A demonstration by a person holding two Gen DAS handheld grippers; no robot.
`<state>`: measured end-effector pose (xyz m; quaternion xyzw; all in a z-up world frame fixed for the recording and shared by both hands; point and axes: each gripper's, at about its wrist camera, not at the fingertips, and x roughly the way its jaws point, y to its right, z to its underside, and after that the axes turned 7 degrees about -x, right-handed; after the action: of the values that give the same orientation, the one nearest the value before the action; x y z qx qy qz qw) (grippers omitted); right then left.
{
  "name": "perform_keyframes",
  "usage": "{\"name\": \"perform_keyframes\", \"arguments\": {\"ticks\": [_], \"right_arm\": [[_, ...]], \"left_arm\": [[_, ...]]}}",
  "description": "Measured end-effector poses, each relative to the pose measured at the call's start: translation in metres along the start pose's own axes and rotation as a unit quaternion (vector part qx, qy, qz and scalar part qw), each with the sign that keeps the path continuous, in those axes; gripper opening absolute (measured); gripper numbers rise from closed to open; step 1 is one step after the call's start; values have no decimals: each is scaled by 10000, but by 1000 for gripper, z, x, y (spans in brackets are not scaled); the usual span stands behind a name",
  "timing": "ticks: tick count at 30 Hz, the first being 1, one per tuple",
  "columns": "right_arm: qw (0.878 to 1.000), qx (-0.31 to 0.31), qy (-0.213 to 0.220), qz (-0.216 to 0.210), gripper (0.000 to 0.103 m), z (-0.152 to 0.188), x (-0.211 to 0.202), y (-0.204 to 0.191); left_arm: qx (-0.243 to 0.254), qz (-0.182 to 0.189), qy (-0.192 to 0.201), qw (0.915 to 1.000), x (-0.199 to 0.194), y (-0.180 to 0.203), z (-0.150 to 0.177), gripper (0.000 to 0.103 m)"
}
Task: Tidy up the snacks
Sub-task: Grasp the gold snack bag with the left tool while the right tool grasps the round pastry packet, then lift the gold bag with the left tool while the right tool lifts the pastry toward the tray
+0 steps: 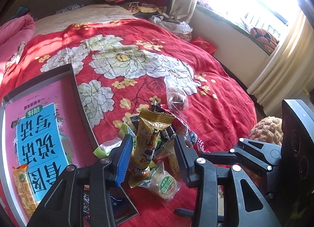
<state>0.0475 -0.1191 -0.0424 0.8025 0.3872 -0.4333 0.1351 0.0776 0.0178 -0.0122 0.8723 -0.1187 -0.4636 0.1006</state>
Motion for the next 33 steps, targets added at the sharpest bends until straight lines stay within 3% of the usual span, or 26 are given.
{"name": "perform_keyframes", "arguments": {"ticks": [13, 17, 23, 27, 33], "right_arm": [[9993, -295, -178, -163, 62, -3, 24, -14], [9990, -369, -210, -103, 61, -4, 30, -15], [9986, -457, -266, -58, 50, -6, 43, -19], [9986, -408, -322, -4, 35, -7, 47, -15], [9986, -393, -335, -61, 34, -7, 49, -13]], "left_arm": [[-24, 52, -186, 9998, 12, -9, 1, 28], [-57, 107, -237, 9996, 16, -11, -1, 28], [-81, 124, -366, 9992, 25, -13, -2, 28], [-120, 188, -402, 9989, 28, -15, -2, 28], [-201, 253, -446, 9985, 34, -17, -1, 24]]}}
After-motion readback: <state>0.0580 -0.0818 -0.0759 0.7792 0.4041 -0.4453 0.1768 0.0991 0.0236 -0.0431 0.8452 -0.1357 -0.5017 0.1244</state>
